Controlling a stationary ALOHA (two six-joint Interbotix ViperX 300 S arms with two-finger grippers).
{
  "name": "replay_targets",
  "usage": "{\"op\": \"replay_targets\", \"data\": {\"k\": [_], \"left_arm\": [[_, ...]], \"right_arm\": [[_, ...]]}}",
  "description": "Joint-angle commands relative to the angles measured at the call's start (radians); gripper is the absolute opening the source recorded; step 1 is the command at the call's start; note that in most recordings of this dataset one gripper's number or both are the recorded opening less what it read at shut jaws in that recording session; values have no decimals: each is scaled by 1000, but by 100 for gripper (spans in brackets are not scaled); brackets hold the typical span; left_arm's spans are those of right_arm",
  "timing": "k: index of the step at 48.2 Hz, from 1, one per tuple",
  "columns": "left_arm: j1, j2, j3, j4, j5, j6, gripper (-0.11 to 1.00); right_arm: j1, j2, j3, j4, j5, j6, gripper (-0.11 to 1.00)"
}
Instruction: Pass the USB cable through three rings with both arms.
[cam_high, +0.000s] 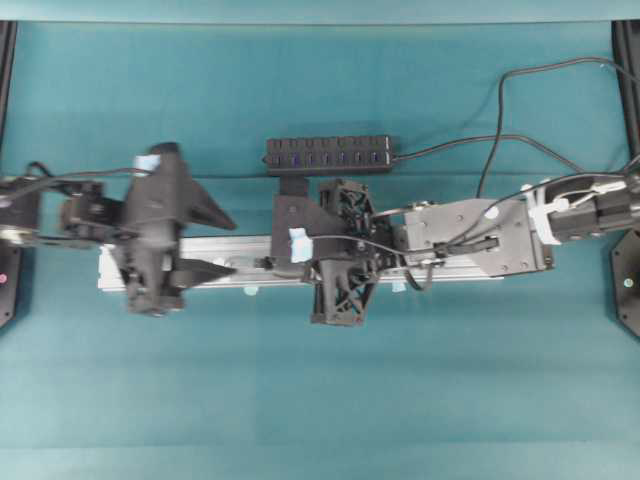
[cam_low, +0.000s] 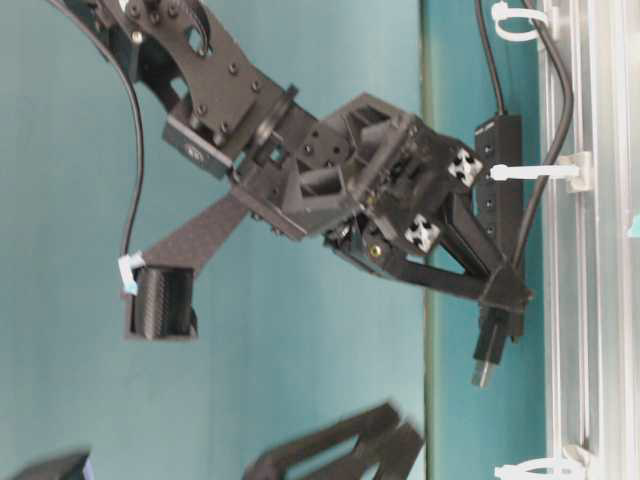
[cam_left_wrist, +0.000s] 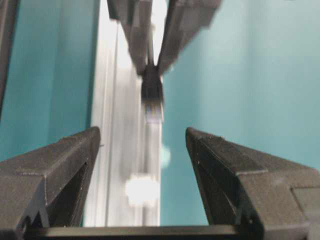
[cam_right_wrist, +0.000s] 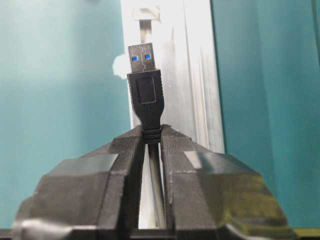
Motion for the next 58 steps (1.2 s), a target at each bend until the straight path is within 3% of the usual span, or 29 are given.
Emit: {"op": "replay_targets", "data": {"k": [1,15,41,58], "left_arm": [[-3,-51,11,3,12,-3,77],[-3,-109,55,2,43,-11,77],[-5,-158,92,3,98,-109,77],[-11,-206,121,3,126,-110,77]], "right_arm": [[5,6,-37,3,9,-5,-6],[11,66,-109,2,80,-8,-6],[12,123,-173,3,126,-8,-6],[12,163,-232,3,144,-8,-6]]}}
